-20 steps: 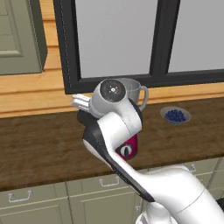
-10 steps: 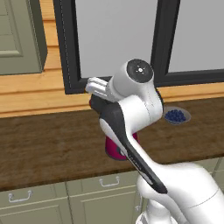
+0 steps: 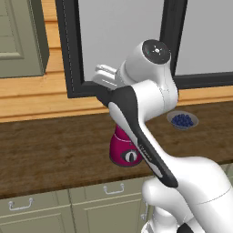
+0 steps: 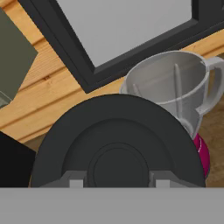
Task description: Close the lid blender by securely placing the lid on top.
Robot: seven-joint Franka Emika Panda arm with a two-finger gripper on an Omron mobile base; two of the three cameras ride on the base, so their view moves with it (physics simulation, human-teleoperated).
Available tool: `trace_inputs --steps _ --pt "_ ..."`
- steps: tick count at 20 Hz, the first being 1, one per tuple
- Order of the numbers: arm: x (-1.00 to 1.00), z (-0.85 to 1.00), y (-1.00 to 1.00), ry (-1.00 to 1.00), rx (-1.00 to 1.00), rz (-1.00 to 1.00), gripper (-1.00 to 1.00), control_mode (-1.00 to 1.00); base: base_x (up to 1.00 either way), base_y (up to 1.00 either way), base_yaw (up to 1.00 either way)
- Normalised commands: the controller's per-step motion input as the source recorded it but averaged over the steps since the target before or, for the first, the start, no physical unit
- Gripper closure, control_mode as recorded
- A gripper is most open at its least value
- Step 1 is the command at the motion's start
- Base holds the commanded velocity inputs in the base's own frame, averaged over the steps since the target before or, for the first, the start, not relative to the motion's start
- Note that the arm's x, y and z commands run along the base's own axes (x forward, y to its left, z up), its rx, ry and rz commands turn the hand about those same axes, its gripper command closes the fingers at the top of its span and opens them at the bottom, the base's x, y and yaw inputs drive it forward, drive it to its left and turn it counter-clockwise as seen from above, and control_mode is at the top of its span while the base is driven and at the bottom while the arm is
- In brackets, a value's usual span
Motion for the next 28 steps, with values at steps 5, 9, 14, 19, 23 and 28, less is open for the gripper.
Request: trace_inputs --steps 5,9,14,19,23,28 --pt "0.0 0.05 -0.49 0.0 0.0 -0.06 1.0 -1.0 0.0 0.0 0.0" --pt "0.11 0.0 -0.52 0.0 0.0 -0.09 1.0 -1.0 0.0 0.0 0.0" --pt "0.32 0.0 -0.39 0.01 0.0 -0.05 1.0 -1.0 0.0 0.0 0.0" --pt "0.46 0.0 -0.23 0.03 0.01 -0.01 1.0 -1.0 0.0 0.0 0.0" --pt "0.43 0.04 -0.11 0.06 0.0 0.0 1.0 -1.0 0.0 0.0 0.0" --pt "0.32 0.03 -0.01 0.1 0.0 0.0 1.0 -1.0 0.0 0.0 0.0"
